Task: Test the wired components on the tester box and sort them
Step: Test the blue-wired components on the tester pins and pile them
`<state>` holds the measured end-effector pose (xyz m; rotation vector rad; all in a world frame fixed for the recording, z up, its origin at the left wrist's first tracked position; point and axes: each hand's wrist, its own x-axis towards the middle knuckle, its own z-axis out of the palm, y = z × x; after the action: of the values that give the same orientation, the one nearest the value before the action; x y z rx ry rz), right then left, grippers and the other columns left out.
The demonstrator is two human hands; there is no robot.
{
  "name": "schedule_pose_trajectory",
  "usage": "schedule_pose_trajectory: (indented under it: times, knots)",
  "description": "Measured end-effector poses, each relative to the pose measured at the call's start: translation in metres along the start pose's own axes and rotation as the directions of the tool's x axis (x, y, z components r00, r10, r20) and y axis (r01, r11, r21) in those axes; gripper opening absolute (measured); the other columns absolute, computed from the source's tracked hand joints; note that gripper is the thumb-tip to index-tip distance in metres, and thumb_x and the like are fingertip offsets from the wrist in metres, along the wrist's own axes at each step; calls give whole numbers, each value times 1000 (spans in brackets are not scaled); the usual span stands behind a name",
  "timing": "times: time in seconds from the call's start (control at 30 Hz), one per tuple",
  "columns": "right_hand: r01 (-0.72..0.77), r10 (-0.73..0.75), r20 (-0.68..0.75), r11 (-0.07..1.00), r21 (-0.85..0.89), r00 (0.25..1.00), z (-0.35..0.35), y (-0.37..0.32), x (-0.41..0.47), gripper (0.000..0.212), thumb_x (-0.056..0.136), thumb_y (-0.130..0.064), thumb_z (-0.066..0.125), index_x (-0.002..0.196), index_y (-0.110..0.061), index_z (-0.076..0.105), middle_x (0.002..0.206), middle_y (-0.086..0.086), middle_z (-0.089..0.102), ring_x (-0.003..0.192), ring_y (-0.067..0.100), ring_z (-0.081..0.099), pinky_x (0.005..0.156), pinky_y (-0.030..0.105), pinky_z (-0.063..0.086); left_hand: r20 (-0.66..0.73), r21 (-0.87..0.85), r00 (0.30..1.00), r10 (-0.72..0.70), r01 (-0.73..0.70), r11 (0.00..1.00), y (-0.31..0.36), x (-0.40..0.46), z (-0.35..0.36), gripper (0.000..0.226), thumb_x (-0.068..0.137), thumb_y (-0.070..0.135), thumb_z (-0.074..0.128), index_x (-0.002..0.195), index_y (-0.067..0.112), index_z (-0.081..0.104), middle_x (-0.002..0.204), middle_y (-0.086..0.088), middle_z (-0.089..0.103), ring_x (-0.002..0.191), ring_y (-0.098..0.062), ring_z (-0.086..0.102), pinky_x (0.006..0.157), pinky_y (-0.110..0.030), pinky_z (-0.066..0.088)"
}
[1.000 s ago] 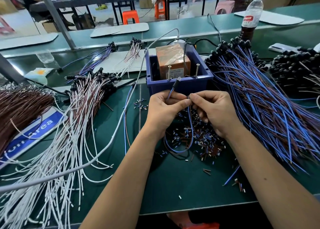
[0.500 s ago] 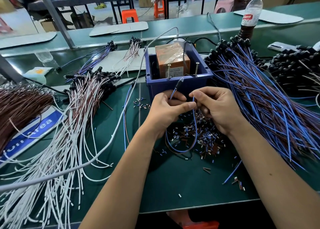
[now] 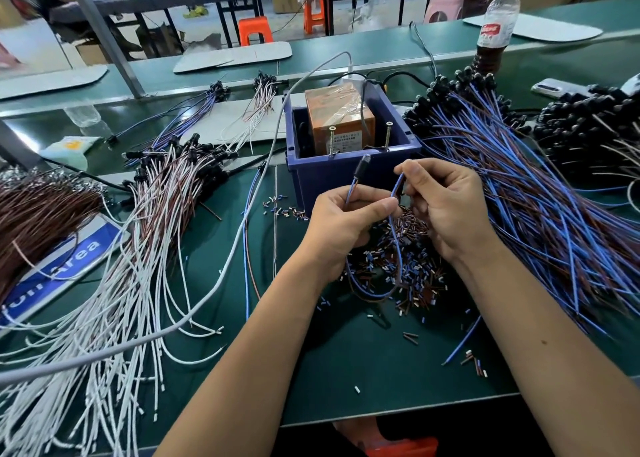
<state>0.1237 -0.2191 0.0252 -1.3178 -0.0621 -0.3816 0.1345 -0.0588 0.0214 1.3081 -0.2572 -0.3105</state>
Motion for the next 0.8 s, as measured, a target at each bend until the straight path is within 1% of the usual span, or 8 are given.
schedule_pose_trajectory:
  times: [0.13, 0.2, 0.33, 0.43, 0.5, 0.63, 0.7, 0.8]
  knots:
    - [-4, 15, -86, 992, 130, 996, -8, -1, 4, 16, 93, -26, 71, 89, -10, 76, 64, -2, 55, 43, 5, 37, 39, 17, 28, 91, -28, 996, 11, -8, 1000, 5, -2, -5, 23, 89, 1, 73, 74, 18, 77, 73, -9, 74, 42, -1, 46, 39, -14, 28]
    - [-1, 13, -119, 995, 99, 993, -15, -2, 7, 18, 93, -27, 72, 88, -10, 73, 62, -3, 54, 43, 6, 38, 39, 18, 29, 128, -55, 991, 35, -28, 998, 6, -4, -5, 16, 89, 1, 72, 79, 13, 76, 73, -8, 74, 42, -1, 45, 40, -14, 28]
    - [-18, 18, 16, 1000, -6, 1000, -7, 3, 1, 19, 88, -34, 77, 77, -19, 75, 59, 0, 55, 41, 9, 40, 38, 19, 28, 60, -80, 994, 87, -82, 993, 5, -4, -2, 2, 88, 5, 74, 87, 6, 73, 75, -9, 75, 43, -1, 47, 40, -14, 28]
    - [-38, 39, 142, 999, -5, 989, 0, 5, -2, 27, 92, -42, 72, 86, -17, 80, 61, 4, 60, 41, 10, 42, 39, 18, 29, -14, -58, 994, 112, -113, 992, 4, -3, -1, 3, 83, 11, 77, 83, 9, 75, 75, -11, 74, 43, -3, 47, 40, -16, 27]
    - [-32, 37, 205, 999, -28, 978, 0, 5, -3, 24, 93, -39, 72, 92, -17, 82, 61, 3, 60, 42, 11, 42, 40, 18, 29, -39, -38, 993, 115, -117, 992, 3, -3, -2, 3, 85, 9, 78, 83, 9, 76, 76, -12, 74, 43, -4, 47, 40, -16, 28]
    - [-43, 37, 219, 999, 24, 975, -2, 6, -3, 26, 83, -40, 83, 93, -16, 82, 61, 5, 62, 43, 9, 44, 40, 17, 31, -48, 11, 988, 145, -144, 989, 3, -2, -3, 11, 89, 1, 76, 81, 8, 74, 75, -12, 75, 44, -3, 53, 40, -15, 34]
    - [-50, 38, 213, 998, 48, 976, -2, 6, -2, 28, 80, -40, 84, 92, -15, 82, 61, 6, 62, 42, 8, 43, 40, 16, 31, -52, 15, 980, 194, -193, 981, 3, -3, 0, 7, 89, -4, 74, 85, 1, 73, 77, -14, 75, 51, -4, 62, 48, -13, 46]
    - [-25, 18, 162, 999, 44, 987, -2, 6, -2, 22, 82, -37, 82, 89, -17, 82, 61, 5, 60, 41, 10, 40, 39, 17, 27, -100, 75, 951, 292, -286, 955, 3, -3, 3, 3, 88, -1, 76, 89, 1, 75, 87, -23, 76, 77, -24, 75, 77, -33, 60]
